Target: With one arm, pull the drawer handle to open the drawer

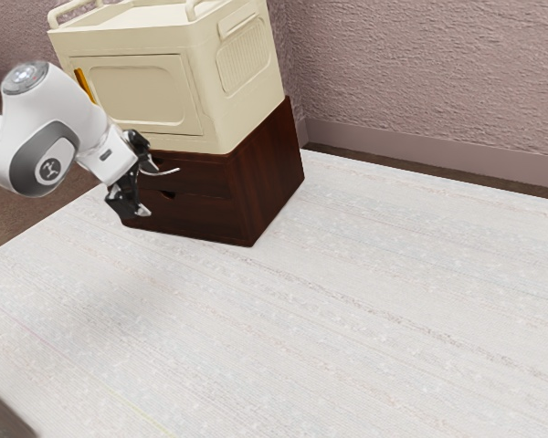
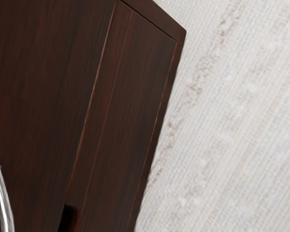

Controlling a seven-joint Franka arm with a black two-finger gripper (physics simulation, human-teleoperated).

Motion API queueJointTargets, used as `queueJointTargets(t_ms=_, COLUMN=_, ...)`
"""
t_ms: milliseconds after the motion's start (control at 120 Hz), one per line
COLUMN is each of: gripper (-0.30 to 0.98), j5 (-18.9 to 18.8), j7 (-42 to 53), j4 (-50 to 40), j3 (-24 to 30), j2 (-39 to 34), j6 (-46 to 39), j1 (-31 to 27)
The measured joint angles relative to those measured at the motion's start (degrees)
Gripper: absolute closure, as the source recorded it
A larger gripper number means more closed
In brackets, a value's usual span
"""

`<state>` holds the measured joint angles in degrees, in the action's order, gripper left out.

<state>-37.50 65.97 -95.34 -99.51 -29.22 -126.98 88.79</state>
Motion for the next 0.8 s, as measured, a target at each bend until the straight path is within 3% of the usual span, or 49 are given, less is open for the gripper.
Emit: queueJointTargets(t_ms=800, gripper=0.00, j5=-0.3, j7=0.2, j4=5.0, j3=-10.8, j2=-1.8, j6=-2.3, j1=9.3)
